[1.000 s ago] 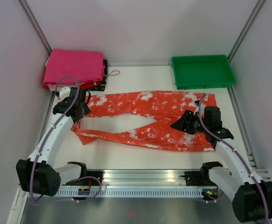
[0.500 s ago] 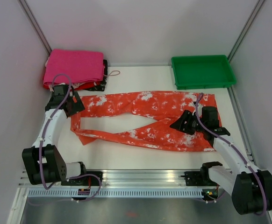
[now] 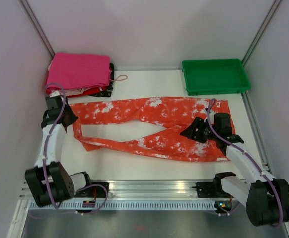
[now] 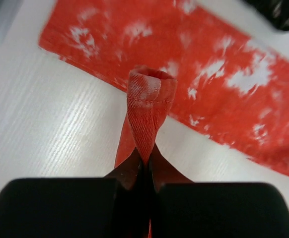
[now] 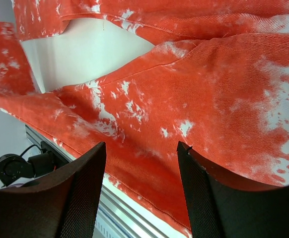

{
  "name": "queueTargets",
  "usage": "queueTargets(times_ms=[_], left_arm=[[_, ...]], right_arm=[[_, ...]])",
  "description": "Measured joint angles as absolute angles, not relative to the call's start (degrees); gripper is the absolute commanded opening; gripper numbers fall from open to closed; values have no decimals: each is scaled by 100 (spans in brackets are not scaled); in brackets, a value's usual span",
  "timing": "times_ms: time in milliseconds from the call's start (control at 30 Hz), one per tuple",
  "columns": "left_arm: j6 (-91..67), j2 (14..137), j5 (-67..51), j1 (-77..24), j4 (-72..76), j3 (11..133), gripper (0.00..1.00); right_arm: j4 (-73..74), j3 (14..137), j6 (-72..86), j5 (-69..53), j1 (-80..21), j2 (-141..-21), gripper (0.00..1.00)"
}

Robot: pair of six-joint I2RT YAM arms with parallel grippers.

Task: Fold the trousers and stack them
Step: Flatten the trousers out

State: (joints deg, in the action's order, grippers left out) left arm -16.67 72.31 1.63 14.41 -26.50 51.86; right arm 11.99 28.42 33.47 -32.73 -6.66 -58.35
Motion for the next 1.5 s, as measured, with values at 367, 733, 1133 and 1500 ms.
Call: queueTargets(times_ms=[367,733,1133,1500], left_arm=[[-2137,3358,434,1691,-1017,4093,2],[-4029,1619,1638,1691,-1140,1297,2],[-6058,714,3398,1693,-3291,1959,100],[-5734,3684,3092,1702,-5157,4984,94]], right_arm=[[1321,2777,3319,-3249,-666,-5395,66],[1433,2576,3317,-3249,-666,-5269,65],[1354,2309,3413,-3061,-1166,-5043,55],[1219,3406,3518,-1404,-3861,-6403,41]])
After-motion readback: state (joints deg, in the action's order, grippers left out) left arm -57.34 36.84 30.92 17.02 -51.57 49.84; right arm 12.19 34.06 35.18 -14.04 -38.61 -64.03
